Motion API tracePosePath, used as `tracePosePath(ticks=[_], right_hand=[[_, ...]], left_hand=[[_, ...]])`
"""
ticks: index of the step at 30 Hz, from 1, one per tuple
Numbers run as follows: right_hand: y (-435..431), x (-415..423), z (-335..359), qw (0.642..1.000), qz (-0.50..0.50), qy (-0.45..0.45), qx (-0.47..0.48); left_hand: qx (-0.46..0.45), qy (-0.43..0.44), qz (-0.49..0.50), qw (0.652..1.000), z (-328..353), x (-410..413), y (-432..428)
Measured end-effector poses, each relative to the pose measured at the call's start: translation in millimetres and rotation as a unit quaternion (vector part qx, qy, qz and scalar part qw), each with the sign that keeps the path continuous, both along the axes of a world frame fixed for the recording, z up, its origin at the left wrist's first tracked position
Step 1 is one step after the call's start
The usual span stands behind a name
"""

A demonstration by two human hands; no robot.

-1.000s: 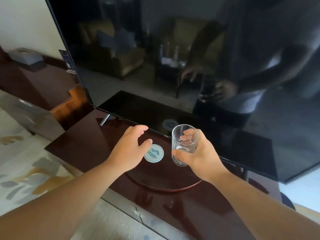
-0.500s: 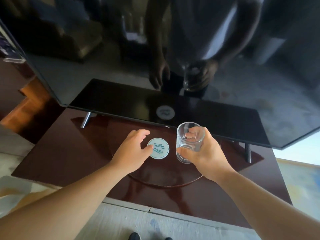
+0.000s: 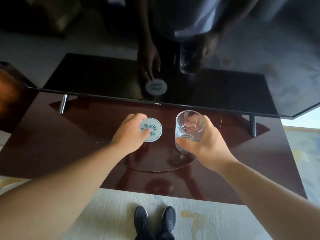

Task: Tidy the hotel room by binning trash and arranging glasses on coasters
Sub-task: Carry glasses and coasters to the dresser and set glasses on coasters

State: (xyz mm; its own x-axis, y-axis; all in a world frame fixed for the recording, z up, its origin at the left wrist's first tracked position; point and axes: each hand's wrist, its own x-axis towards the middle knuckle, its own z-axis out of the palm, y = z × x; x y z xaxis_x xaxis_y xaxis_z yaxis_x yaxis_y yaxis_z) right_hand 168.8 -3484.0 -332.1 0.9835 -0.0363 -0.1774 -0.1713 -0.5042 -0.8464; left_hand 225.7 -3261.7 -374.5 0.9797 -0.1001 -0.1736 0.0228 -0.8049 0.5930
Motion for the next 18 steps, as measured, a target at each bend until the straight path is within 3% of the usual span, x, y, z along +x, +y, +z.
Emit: tracePosePath(ticks=[18], right_hand=[[-12.9, 27.6, -21.8, 1.000, -0.001, 0.006, -0.004]], left_hand=[[0.128, 0.063, 0.077, 0.987, -24.9, 25.2, -6.8]])
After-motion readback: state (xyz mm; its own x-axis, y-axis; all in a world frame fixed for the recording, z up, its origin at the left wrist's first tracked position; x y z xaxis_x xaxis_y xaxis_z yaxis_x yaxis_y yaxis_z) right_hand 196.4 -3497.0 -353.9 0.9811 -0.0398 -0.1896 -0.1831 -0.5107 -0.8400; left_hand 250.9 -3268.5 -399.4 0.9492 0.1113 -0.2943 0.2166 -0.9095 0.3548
